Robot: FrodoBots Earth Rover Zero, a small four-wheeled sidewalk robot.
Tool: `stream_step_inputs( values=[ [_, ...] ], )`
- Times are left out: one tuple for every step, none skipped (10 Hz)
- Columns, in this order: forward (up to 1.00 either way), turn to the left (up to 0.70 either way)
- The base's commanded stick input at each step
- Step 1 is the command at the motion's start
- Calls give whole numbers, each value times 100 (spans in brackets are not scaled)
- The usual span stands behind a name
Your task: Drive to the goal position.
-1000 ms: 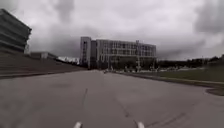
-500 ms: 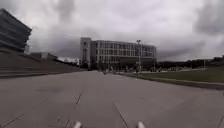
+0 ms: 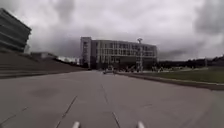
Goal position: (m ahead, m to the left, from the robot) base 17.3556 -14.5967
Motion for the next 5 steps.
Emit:
stream_step_inputs(
  values=[
    [100,0],
    [100,0],
    [100,0],
    [100,0],
    [100,0]
  ],
)
